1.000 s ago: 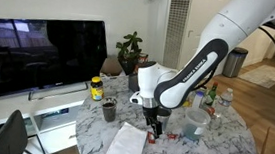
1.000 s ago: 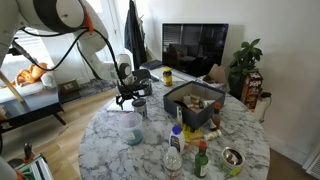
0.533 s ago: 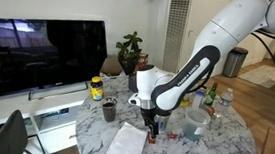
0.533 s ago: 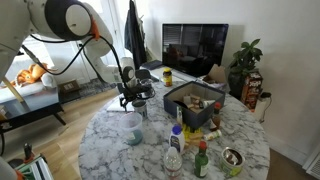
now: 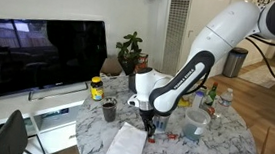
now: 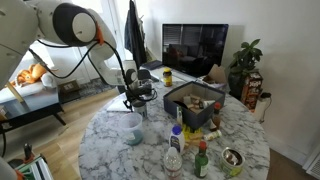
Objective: Pick up the metallic cup and pour its content on the table, pick up the two red sachet and put it in the frost cup one at a time
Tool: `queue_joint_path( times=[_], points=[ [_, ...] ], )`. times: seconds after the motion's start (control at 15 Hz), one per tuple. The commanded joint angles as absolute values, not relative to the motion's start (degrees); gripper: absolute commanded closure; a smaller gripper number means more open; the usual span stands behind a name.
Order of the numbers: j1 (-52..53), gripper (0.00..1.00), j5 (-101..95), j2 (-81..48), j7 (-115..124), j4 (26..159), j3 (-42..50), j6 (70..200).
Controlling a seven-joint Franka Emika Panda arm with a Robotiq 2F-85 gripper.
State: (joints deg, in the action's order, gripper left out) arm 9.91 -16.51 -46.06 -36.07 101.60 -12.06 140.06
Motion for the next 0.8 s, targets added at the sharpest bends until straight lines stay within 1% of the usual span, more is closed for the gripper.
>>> queue_joint_path(
  times=[0.0,0.07,0.13,0.47,0.73],
  points=[
    [10.5,0.91,-17.4,-47.8,-35.9,99.9,-11.8,139.8],
    [11.0,0.98,-17.9,-47.7,-35.4,99.8,-11.3,139.2],
    [10.7,1.00,-17.5,-47.6,-35.7,99.9,-11.6,138.9],
    [10.7,1.00,-17.5,-44.8,-35.3,101.2,-11.7,138.2],
    [9.9,1.00,-16.4,-38.3,-35.6,104.8,-13.2,136.9]
  ],
)
